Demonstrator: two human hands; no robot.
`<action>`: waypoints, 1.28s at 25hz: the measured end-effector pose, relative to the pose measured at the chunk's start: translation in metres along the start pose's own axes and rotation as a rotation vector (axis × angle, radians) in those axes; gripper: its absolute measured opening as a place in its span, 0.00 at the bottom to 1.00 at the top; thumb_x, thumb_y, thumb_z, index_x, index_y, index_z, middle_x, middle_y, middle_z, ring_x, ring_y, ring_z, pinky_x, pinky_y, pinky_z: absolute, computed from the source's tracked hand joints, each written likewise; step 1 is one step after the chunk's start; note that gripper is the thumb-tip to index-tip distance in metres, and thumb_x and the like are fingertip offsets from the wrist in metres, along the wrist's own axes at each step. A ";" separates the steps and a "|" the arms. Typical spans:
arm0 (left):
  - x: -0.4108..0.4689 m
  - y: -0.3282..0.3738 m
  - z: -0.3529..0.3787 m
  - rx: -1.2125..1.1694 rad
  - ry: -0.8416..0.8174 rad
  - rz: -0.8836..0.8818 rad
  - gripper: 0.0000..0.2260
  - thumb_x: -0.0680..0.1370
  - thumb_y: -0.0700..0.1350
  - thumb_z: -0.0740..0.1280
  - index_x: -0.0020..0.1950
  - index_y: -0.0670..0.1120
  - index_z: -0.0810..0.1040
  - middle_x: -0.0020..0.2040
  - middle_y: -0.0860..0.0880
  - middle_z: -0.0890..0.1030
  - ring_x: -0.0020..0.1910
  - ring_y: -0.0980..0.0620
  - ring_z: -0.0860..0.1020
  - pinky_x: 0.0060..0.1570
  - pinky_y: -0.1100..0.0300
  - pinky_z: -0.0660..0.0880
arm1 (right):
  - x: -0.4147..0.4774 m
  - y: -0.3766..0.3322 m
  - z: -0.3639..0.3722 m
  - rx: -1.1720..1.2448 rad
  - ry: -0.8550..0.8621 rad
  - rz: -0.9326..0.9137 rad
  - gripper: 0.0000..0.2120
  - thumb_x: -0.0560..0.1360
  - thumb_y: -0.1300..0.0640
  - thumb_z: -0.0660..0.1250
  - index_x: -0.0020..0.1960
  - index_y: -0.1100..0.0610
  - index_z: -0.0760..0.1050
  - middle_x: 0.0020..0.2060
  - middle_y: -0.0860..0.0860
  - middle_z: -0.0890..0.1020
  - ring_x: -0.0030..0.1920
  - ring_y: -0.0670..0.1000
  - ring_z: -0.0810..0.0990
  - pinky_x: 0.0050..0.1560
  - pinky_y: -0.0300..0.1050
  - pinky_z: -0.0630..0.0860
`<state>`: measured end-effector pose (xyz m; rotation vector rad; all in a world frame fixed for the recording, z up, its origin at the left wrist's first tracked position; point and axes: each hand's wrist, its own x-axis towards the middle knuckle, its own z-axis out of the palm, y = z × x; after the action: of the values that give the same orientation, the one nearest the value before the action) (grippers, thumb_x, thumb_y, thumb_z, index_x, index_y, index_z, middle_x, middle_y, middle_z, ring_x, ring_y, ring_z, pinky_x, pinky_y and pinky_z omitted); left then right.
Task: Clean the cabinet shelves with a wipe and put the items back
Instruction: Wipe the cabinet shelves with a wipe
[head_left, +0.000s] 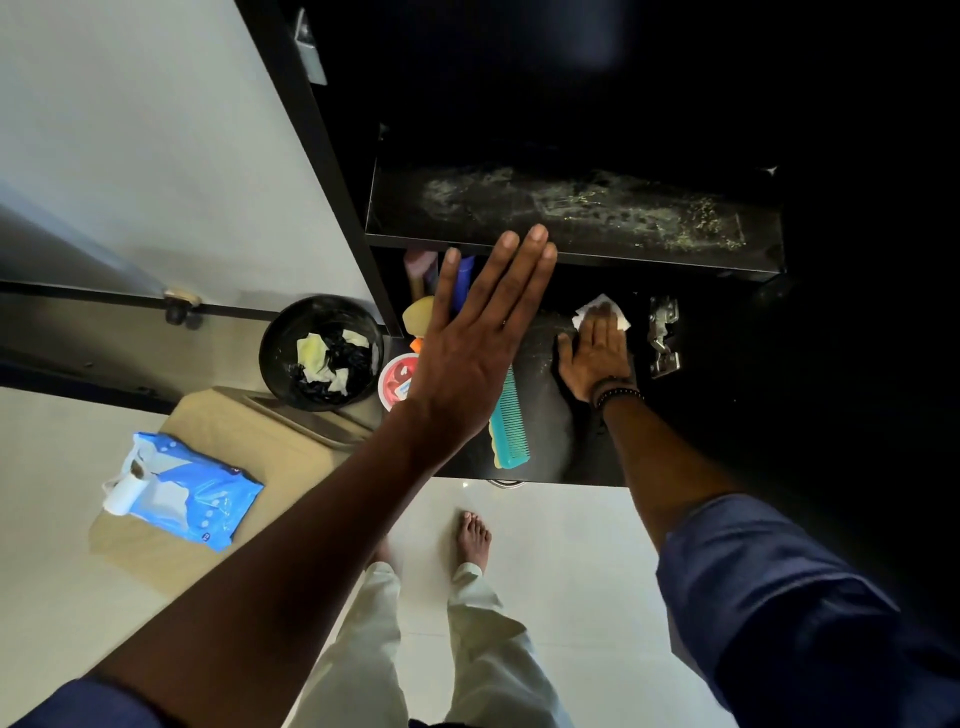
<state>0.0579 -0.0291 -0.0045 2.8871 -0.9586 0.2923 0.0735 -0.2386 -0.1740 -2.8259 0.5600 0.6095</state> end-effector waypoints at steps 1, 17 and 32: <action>0.001 0.001 0.000 0.003 0.000 -0.002 0.48 0.69 0.36 0.71 0.78 0.44 0.42 0.79 0.46 0.45 0.77 0.46 0.42 0.75 0.42 0.45 | 0.008 -0.010 -0.003 0.000 -0.004 -0.038 0.32 0.81 0.49 0.50 0.76 0.66 0.45 0.76 0.62 0.46 0.77 0.58 0.44 0.77 0.53 0.43; 0.003 -0.001 -0.003 0.013 0.001 0.003 0.49 0.68 0.35 0.72 0.78 0.45 0.41 0.79 0.47 0.46 0.78 0.48 0.43 0.74 0.40 0.45 | 0.025 -0.035 -0.008 0.092 0.001 -0.129 0.31 0.76 0.55 0.56 0.76 0.64 0.53 0.75 0.61 0.57 0.75 0.60 0.57 0.75 0.53 0.54; 0.001 0.002 0.002 -0.023 0.006 -0.042 0.50 0.66 0.38 0.74 0.79 0.45 0.45 0.79 0.47 0.46 0.77 0.48 0.40 0.74 0.40 0.49 | -0.042 -0.014 0.012 0.064 0.002 -0.045 0.37 0.73 0.46 0.34 0.76 0.66 0.47 0.76 0.63 0.49 0.77 0.60 0.50 0.75 0.50 0.47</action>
<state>0.0574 -0.0317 -0.0060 2.8797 -0.8937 0.2854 0.0397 -0.2091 -0.1649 -2.7713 0.5049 0.5705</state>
